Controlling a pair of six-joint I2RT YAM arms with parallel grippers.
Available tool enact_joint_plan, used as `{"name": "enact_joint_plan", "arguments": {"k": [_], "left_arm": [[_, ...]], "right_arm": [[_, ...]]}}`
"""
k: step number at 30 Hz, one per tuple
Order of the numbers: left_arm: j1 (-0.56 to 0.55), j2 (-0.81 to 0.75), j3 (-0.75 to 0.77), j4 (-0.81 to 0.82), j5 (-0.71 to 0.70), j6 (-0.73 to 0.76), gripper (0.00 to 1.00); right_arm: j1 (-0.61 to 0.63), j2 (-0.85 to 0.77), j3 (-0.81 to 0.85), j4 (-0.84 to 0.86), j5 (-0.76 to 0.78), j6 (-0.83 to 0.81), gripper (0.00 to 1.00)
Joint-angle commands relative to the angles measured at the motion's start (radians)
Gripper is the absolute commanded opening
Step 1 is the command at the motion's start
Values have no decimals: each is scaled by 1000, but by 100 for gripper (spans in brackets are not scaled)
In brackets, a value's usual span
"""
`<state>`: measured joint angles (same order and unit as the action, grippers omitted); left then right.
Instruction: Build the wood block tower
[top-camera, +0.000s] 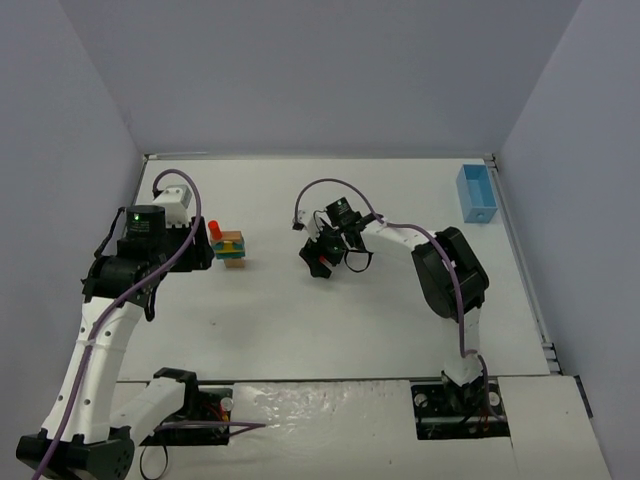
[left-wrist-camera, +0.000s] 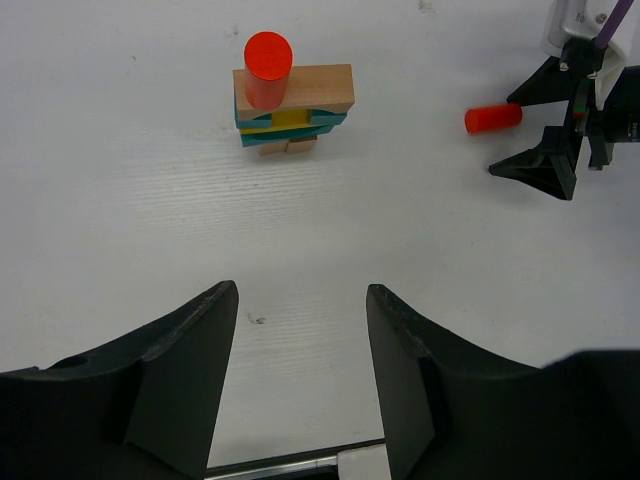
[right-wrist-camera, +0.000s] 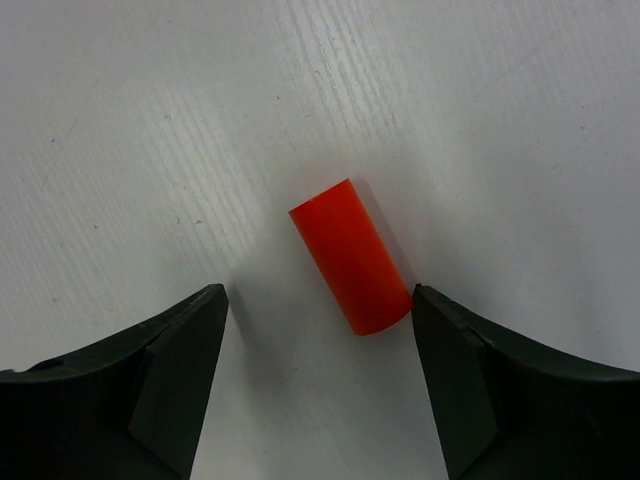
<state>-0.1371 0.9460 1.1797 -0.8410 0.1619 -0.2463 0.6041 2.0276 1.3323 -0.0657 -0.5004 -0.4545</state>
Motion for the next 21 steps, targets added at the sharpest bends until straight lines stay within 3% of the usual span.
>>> {"name": "enact_joint_plan", "arguments": {"k": [1, 9, 11, 15, 21], "left_arm": [[-1, -11, 3, 30, 27, -17, 51], [-2, -9, 5, 29, 69, -28, 51], [-2, -9, 7, 29, 92, -29, 51], [-3, 4, 1, 29, 163, -40, 51], [-4, 0, 28, 22, 317, -72, 51]], "right_arm": [[16, 0, 25, -6, 20, -11, 62], [32, -1, -16, -4, 39, -1, 30], [41, -19, -30, -1, 40, 9, 25], [84, -72, -67, 12, 56, 31, 1], [153, -238, -136, 56, 77, 113, 0]]}}
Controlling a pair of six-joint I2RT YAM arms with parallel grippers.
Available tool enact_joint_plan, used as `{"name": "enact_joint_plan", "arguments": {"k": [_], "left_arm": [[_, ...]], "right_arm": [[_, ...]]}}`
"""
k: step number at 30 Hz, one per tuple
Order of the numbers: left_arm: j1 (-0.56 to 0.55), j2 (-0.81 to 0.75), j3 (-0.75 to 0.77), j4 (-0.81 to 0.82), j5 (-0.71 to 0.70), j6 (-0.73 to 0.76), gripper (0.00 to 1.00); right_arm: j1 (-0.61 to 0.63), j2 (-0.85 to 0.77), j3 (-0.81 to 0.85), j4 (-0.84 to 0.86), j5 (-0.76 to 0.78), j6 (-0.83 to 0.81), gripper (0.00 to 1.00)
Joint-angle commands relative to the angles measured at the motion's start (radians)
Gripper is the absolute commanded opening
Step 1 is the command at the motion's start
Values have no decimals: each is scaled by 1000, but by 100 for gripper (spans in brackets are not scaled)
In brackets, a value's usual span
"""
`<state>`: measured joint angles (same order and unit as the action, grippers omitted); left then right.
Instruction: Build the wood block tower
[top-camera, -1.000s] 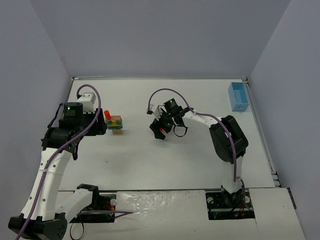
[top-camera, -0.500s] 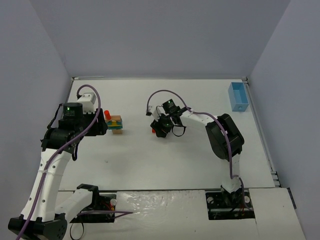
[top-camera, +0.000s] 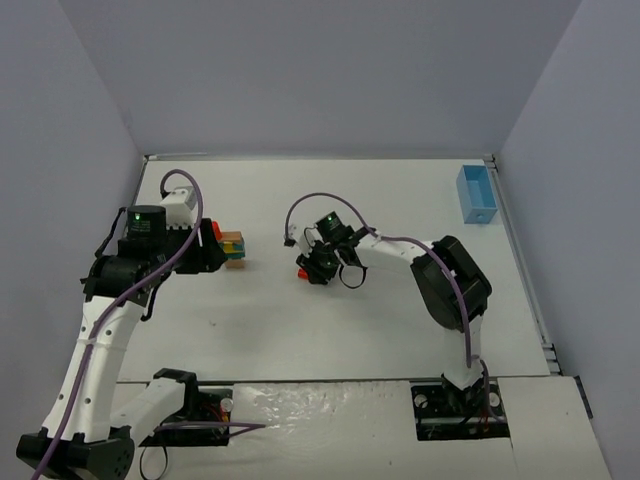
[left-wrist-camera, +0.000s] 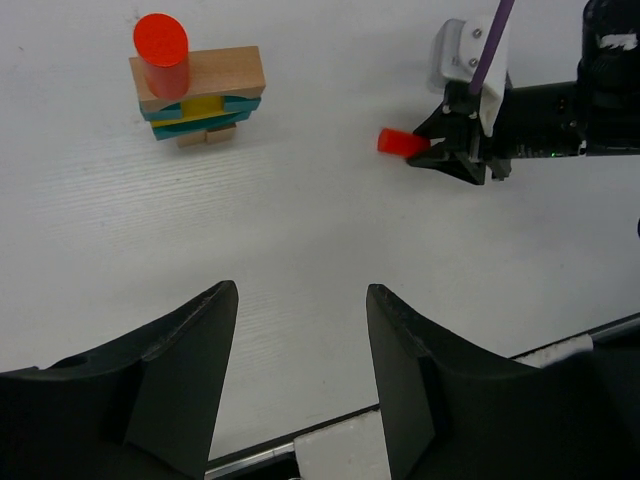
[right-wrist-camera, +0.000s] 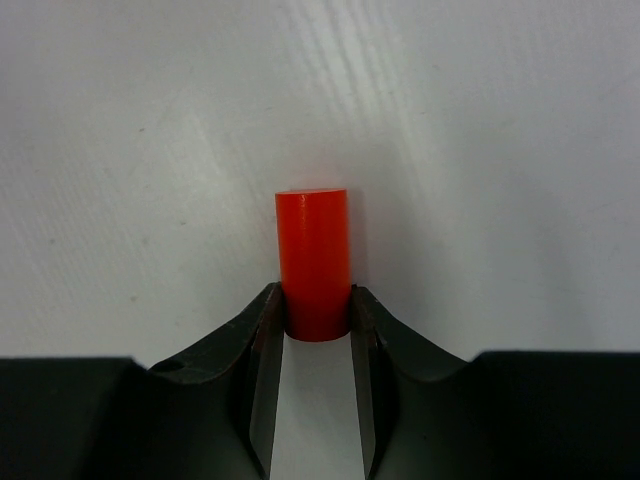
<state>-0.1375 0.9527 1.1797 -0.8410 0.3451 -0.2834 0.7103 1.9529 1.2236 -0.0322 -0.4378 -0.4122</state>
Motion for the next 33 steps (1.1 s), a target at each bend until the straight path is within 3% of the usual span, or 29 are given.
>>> {"name": "enact_joint_plan", "arguments": {"k": [1, 4, 11, 15, 20, 33], "left_arm": [[-4, -6, 38, 20, 169, -44, 51], [-5, -9, 61, 20, 265, -66, 51], [-36, -7, 109, 22, 418, -91, 51], [-144, 2, 140, 23, 383, -99, 51], [-292, 12, 153, 27, 238, -114, 51], [-299, 21, 138, 94, 227, -165, 51]], "right_arm": [[66, -219, -47, 49, 19, 95, 0], [119, -399, -91, 102, 38, 149, 0], [193, -585, -117, 169, 57, 218, 0], [218, -620, -108, 202, 62, 246, 0], [244, -651, -85, 212, 64, 245, 0], [257, -735, -116, 234, 19, 246, 0]]}}
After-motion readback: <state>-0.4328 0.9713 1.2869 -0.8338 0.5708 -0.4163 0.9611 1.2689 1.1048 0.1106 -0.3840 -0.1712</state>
